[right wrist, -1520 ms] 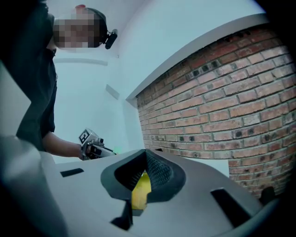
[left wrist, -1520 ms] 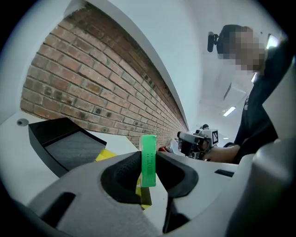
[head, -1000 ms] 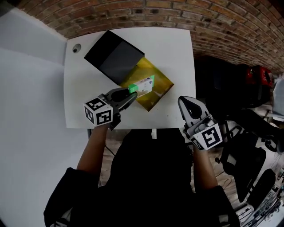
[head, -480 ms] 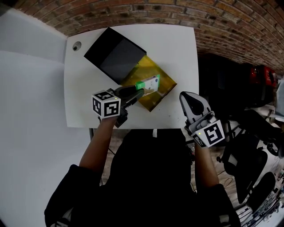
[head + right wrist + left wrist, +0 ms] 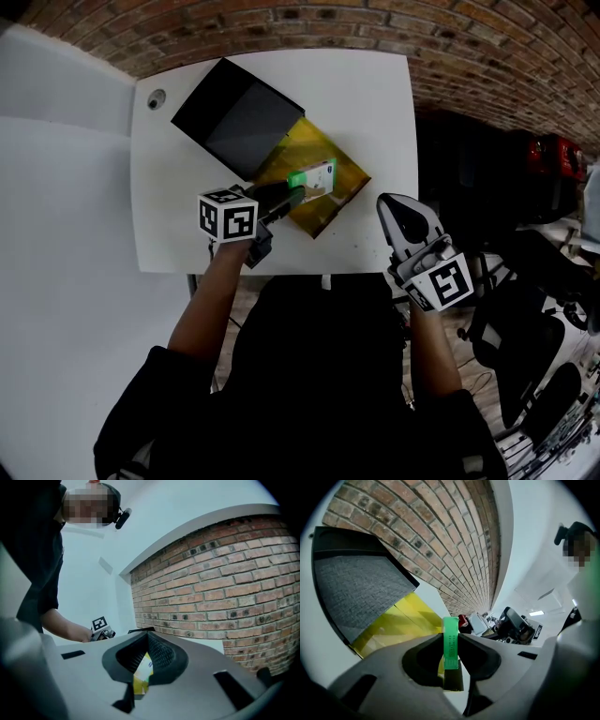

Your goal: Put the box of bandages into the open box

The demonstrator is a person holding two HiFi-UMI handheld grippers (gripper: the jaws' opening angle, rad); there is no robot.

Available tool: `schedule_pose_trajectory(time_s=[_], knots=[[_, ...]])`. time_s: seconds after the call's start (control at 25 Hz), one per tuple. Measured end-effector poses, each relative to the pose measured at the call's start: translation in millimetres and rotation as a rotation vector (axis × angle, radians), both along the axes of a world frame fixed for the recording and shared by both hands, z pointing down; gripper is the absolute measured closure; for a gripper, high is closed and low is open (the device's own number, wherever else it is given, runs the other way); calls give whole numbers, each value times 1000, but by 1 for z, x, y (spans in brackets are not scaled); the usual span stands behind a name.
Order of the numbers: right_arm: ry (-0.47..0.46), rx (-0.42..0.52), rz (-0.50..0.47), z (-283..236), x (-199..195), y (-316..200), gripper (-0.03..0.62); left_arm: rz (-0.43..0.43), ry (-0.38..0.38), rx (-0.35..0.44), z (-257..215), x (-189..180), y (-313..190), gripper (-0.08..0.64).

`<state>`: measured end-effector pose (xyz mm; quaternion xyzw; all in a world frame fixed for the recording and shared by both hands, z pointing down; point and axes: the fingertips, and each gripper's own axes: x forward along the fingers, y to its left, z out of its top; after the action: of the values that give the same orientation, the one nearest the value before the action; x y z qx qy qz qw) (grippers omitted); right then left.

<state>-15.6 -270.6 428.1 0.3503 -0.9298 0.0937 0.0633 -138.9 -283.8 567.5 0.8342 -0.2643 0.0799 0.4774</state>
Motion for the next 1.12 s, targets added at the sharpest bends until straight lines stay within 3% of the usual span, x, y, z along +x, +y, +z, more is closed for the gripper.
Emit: schedule_pose_trajectory(time_s=[0.64, 1.12], knots=[[3, -28, 6, 10, 0, 6, 586, 50, -29, -38, 22, 14, 0, 463], [-10, -31, -3, 9, -4, 4, 586, 101, -207, 24, 32, 11, 1, 454]])
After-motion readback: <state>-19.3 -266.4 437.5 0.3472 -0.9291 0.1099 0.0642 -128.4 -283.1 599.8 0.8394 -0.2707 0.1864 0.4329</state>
